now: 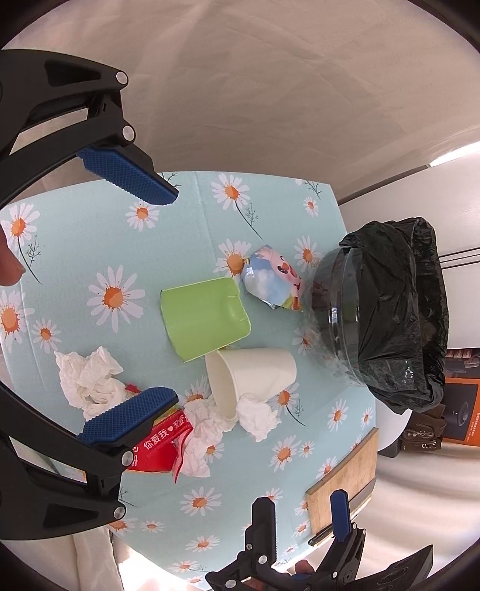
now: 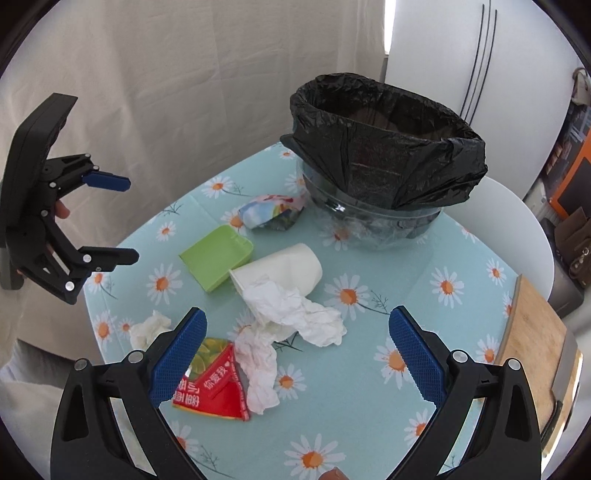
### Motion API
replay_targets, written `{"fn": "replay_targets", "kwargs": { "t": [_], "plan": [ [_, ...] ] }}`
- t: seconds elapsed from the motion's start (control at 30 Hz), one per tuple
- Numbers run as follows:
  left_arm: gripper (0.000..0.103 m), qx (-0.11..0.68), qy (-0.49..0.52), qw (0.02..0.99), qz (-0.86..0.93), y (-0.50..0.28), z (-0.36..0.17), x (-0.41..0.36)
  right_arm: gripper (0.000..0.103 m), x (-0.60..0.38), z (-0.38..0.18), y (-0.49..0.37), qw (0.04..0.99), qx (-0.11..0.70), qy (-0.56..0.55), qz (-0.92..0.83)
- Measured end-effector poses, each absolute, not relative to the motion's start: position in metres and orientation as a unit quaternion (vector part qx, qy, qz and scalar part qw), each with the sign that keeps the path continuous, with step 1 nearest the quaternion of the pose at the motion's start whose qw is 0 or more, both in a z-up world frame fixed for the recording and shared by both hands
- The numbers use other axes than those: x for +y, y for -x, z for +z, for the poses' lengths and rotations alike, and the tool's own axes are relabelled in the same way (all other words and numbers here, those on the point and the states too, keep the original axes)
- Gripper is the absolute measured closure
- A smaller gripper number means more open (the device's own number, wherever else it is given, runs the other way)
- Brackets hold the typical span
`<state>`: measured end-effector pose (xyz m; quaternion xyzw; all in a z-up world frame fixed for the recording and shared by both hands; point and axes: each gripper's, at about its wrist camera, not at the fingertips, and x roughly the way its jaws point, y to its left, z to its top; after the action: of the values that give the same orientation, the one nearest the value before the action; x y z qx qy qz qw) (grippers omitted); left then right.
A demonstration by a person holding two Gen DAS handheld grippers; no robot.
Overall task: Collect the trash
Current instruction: 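Lower the left tool to the tissue by the red wrapper while the right tool approaches the large tissue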
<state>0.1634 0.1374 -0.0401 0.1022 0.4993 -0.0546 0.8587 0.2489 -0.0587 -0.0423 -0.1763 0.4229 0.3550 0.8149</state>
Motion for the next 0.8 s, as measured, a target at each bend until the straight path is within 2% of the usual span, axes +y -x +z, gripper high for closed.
{"fn": "replay_targets", "kwargs": {
  "t": [0.5,0.8],
  "plan": [
    [0.006,0.569,-0.098,0.810,-0.099,-0.134,-0.097,0.121,0.008,-0.060,-0.132,-0.259,0.780,0.547,0.100,0.288],
    [0.006,0.603,-0.095,0.782,-0.121,-0.138,-0.137,0.109,0.008,-0.039,-0.162,-0.265,0.775,0.563,0.123,0.261]
  ]
}}
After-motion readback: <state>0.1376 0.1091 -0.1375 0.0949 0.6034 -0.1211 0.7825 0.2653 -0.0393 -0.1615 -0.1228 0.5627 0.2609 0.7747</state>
